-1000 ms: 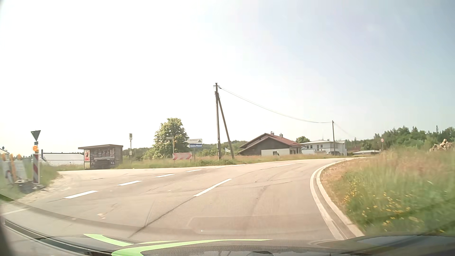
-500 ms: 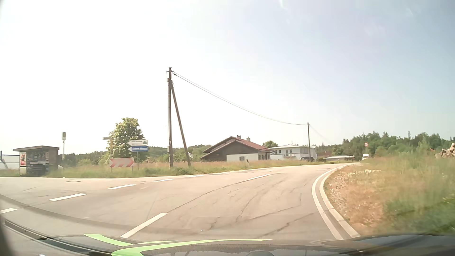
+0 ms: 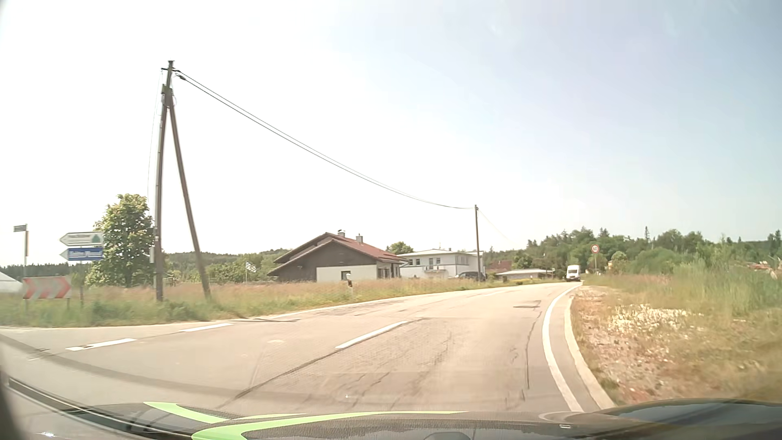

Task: Follow the waypoints while adhering to traffic rules and regulations

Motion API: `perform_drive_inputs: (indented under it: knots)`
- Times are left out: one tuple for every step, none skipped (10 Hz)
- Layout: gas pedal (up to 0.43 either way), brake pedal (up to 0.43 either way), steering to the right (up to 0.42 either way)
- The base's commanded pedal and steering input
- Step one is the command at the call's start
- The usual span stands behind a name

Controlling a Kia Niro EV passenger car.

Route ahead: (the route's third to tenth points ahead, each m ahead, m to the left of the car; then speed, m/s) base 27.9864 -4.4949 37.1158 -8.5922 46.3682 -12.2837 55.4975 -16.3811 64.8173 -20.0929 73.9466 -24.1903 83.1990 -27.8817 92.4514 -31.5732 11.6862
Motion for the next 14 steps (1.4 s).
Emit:
perform_drive_inputs:
  knots:
    - [0.157, 0.0, 0.111]
    - [0.169, 0.0, 0.111]
    - [0.189, 0.0, 0.111]
    - [0.197, 0.0, 0.11]
    - [0.228, 0.0, 0.109]
    - [0.228, 0.0, 0.107]
    - [0.228, 0.0, 0.099]
    - [0.228, 0.0, 0.095]
    - [0.24, 0.0, 0.092]
    - [0.24, 0.0, 0.088]
    - [0.248, 0.0, 0.078]
    - [0.248, 0.0, 0.066]
    - [0.248, 0.0, 0.056]
    - [0.248, 0.0, 0.048]
